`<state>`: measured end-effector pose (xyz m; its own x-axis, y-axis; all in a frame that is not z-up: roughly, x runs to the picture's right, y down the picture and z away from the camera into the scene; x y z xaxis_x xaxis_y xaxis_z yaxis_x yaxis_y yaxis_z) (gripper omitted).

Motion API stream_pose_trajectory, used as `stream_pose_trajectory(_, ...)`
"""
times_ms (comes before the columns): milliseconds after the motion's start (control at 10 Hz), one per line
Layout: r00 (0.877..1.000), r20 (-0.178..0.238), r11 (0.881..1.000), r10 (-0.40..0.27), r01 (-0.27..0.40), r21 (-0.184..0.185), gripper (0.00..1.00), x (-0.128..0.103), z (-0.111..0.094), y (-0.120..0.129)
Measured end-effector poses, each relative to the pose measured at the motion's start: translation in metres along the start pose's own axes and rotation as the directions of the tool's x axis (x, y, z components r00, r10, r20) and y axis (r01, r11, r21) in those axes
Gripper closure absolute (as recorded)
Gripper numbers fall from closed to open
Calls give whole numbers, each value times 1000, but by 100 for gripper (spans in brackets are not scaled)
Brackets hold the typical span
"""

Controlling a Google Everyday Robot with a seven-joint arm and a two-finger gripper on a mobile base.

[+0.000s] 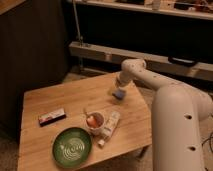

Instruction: Place the white sponge in the ceramic bowl

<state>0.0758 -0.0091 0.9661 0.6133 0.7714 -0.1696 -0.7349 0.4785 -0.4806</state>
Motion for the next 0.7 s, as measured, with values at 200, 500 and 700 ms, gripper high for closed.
stream_pose_trajectory(200,1000,-25,1000,-2,2,-8,20,1,9,-2)
stream_pose_trajectory(500,998,-66,999,20,-22,-33,20,4,23,-3)
stream_pose_trajectory(700,995,-92,996,43,-49,-68,33,6,28,-3)
